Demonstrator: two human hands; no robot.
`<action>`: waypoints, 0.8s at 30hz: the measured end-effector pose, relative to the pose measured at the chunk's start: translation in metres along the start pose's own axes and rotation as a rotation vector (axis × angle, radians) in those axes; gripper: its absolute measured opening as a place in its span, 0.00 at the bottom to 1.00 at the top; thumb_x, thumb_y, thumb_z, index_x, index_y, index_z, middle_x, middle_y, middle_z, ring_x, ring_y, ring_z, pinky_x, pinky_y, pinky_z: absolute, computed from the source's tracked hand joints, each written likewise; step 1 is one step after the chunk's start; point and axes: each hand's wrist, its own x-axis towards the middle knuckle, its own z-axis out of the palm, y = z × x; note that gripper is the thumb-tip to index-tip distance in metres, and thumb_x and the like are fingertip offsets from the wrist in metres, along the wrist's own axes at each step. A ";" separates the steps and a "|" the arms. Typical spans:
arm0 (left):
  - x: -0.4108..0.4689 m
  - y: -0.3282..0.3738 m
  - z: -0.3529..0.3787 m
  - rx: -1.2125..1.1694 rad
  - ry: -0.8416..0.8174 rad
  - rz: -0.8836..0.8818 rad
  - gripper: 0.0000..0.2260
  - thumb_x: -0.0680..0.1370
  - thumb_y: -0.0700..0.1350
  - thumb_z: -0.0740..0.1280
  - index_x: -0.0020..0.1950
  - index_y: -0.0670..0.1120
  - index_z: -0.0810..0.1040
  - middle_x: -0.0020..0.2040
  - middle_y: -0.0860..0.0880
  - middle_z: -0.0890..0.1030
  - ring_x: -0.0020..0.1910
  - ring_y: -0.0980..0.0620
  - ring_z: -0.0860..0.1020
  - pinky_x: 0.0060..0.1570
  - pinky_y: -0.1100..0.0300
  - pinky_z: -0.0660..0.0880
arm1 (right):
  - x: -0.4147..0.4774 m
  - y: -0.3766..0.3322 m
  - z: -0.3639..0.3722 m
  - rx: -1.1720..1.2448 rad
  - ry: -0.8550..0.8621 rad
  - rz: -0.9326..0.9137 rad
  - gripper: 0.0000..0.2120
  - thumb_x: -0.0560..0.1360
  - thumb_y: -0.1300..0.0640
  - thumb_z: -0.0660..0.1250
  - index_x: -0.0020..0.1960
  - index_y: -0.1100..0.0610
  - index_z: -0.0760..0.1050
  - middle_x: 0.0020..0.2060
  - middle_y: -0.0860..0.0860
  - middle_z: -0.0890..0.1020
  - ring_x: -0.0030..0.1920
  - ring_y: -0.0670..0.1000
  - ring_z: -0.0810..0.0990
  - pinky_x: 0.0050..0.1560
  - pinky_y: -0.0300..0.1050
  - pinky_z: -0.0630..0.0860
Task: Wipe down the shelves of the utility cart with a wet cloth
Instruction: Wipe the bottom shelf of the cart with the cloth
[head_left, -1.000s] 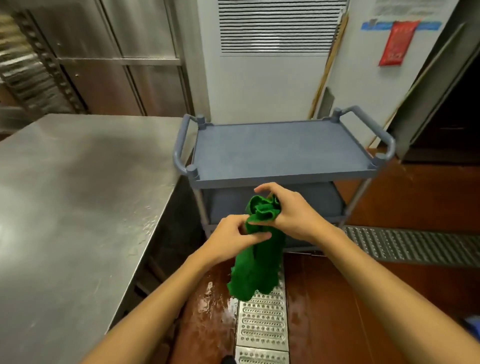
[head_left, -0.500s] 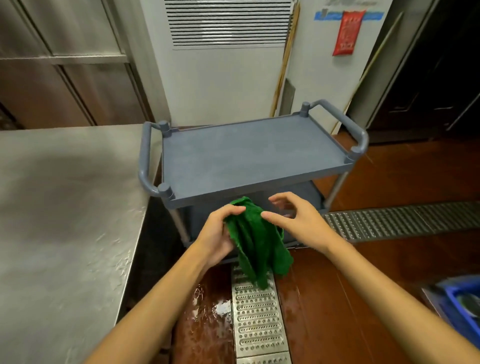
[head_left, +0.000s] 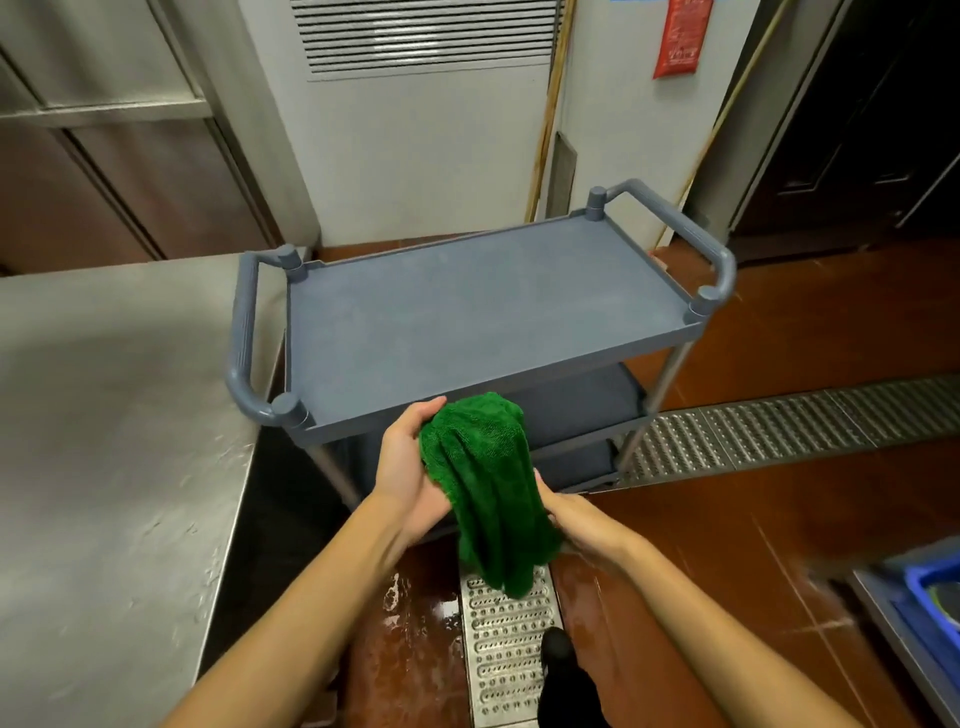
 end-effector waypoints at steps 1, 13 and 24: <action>0.006 0.002 0.004 0.009 0.011 0.002 0.23 0.81 0.50 0.57 0.61 0.34 0.80 0.61 0.34 0.80 0.61 0.38 0.79 0.66 0.45 0.72 | 0.006 -0.003 -0.003 0.051 -0.015 -0.010 0.34 0.72 0.26 0.60 0.56 0.54 0.83 0.50 0.49 0.86 0.52 0.47 0.83 0.56 0.45 0.78; 0.070 0.035 0.052 0.305 0.102 0.148 0.24 0.80 0.46 0.54 0.34 0.42 0.85 0.37 0.43 0.84 0.37 0.47 0.83 0.41 0.57 0.80 | 0.047 -0.040 -0.125 0.044 0.281 -0.252 0.11 0.69 0.58 0.78 0.51 0.54 0.84 0.47 0.50 0.85 0.49 0.44 0.82 0.46 0.34 0.77; 0.086 0.046 0.047 0.654 0.346 0.279 0.15 0.78 0.41 0.66 0.51 0.28 0.81 0.45 0.32 0.84 0.37 0.46 0.85 0.33 0.62 0.80 | 0.050 -0.116 -0.214 -0.668 0.741 -0.803 0.07 0.76 0.49 0.71 0.52 0.49 0.83 0.40 0.49 0.87 0.43 0.53 0.85 0.42 0.49 0.80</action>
